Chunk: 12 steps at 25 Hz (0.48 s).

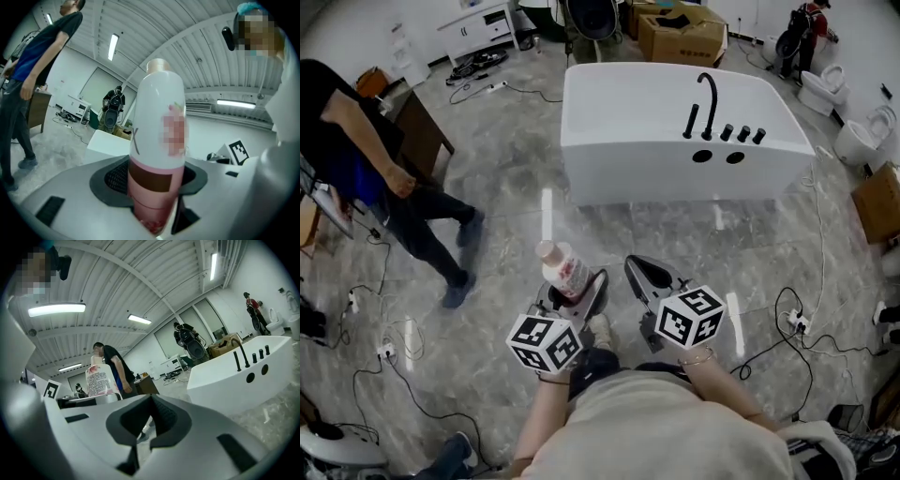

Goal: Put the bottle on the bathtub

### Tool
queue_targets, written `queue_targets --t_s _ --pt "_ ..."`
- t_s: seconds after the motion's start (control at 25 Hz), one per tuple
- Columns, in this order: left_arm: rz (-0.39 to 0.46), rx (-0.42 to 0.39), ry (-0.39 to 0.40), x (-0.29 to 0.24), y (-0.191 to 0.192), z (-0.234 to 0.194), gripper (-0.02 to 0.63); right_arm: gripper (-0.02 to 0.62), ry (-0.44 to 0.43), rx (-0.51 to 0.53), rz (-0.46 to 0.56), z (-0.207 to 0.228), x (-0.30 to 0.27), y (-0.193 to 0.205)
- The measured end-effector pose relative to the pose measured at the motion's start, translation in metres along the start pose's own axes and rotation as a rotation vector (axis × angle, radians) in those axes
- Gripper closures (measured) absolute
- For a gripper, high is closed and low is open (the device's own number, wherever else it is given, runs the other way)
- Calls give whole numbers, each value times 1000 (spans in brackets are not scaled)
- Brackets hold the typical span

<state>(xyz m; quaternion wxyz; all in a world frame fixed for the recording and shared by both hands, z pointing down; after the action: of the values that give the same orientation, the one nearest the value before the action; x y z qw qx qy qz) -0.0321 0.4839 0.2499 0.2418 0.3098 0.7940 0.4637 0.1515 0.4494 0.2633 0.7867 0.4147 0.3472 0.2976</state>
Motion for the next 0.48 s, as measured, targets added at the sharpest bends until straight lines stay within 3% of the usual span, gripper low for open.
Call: queue_targets --t_s 0.28,0.48 --pt "36 -33 23 -42 -76 -102 365 598 8 24 34 -3 -114 -55" --pt "25 -6 46 -68 -96 -150 366 598 34 27 39 8 -160 -75"
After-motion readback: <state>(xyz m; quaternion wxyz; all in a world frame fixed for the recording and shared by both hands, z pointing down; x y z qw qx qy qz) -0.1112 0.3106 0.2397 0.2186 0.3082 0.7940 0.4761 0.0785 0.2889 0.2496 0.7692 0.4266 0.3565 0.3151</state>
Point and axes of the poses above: the fingertips, and each gripper's own axes: x backward along the fingers, z to its right, y out of its underside, the point moved 9 cm from there along x, backward along the fingers, and after that the axes turned 11 degrees about y, right-handed, at the moved point
